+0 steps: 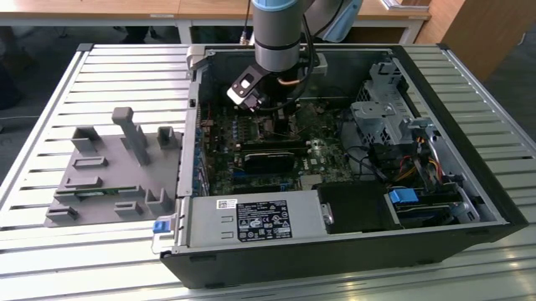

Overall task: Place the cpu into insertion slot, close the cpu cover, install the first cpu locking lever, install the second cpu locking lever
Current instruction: 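Place the cpu into insertion slot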

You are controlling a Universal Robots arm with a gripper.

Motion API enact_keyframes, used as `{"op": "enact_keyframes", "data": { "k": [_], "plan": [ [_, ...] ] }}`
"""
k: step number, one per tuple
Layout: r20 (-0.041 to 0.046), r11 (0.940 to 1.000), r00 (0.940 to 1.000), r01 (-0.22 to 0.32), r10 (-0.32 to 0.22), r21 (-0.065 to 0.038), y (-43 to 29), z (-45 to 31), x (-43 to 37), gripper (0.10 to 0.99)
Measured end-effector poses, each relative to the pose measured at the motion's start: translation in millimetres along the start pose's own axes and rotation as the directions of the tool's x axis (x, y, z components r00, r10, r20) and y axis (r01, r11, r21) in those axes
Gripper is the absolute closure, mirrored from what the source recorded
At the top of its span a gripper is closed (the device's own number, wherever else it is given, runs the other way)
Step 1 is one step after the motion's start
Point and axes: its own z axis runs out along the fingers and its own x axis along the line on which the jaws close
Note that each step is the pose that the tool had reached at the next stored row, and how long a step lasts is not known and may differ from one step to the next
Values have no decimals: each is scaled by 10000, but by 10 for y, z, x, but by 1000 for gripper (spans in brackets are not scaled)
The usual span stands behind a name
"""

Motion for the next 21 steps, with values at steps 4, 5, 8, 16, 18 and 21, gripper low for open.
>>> {"op": "enact_keyframes", "data": {
  "k": [4,5,8,16,18,21],
  "plan": [
    [-4,10000,10000,0,0,-2,0,2,1,545],
    [-4,10000,10000,-1,1,-2,0,2,1,545],
    [-5,10000,10000,-5,5,-1,4,3,1,545],
    [-14,10000,10000,-8,8,-6,5,5,3,533],
    [-9,10000,10000,-9,9,-5,5,5,2,533],
    [-5,10000,10000,-9,9,-2,4,3,1,471]
  ]
}}
